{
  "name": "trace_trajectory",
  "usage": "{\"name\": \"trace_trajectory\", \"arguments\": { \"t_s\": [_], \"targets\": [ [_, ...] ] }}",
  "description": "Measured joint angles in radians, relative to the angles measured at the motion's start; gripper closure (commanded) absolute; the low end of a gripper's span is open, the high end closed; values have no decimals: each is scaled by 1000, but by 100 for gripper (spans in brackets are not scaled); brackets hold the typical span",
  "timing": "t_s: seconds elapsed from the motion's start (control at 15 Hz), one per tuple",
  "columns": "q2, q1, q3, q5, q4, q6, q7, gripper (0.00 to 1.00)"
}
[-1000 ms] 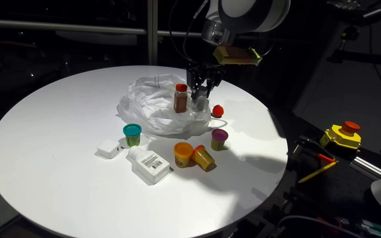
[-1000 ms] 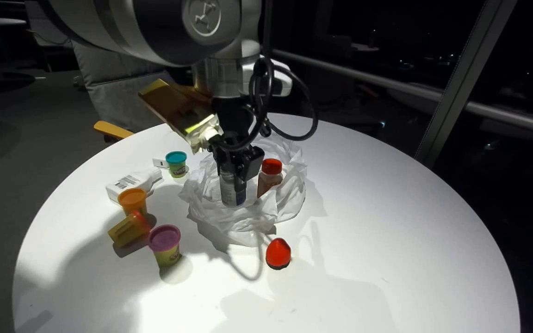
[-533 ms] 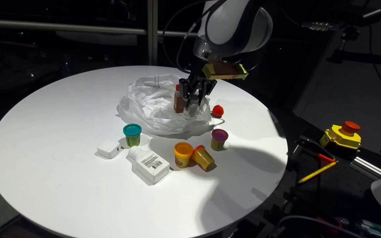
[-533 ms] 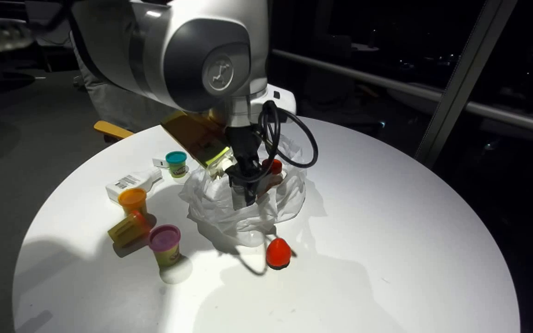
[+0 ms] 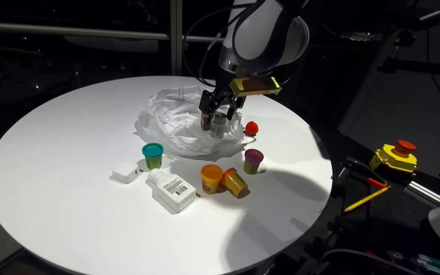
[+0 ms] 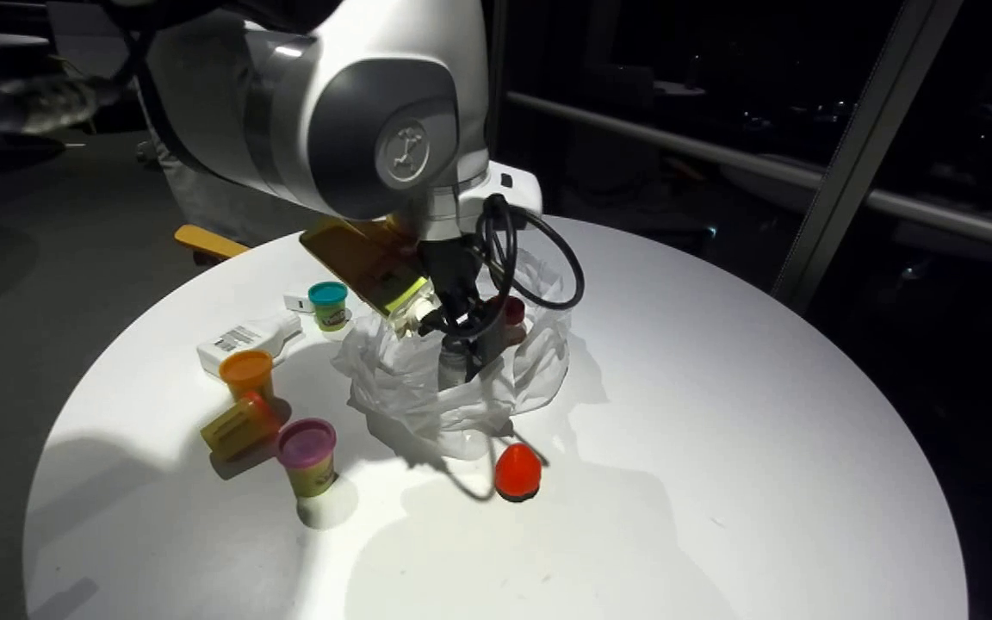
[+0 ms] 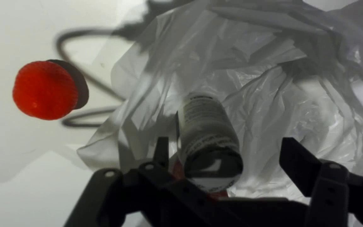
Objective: Pick up all the objects from the table and put them on the plastic
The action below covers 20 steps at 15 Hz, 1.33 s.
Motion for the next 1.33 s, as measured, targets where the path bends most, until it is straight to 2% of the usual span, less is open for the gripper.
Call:
{"name": "trace_trajectory", "arguments": {
  "t_s": [0.13, 0.27, 0.33, 0.53, 0.73, 1.0, 1.13, 1.33],
  "targets": [
    [-79, 64, -59, -68, -62, -70, 16, 0],
    [-175, 144, -155, -197, -123, -226, 92, 0],
    [-222, 160, -184, -275, -145, -309, 120, 1],
    [-316, 131, -200, -481, -167, -504, 135, 0],
    [-324, 56, -176, -575, -164, -513, 74, 0],
    [-263, -49, -138, -535, -159, -441, -76, 0],
    [-211, -91, -115, -465, -157, -382, -146, 0],
    [-139, -151, -59, -297, -153, -280, -250, 0]
  ]
}}
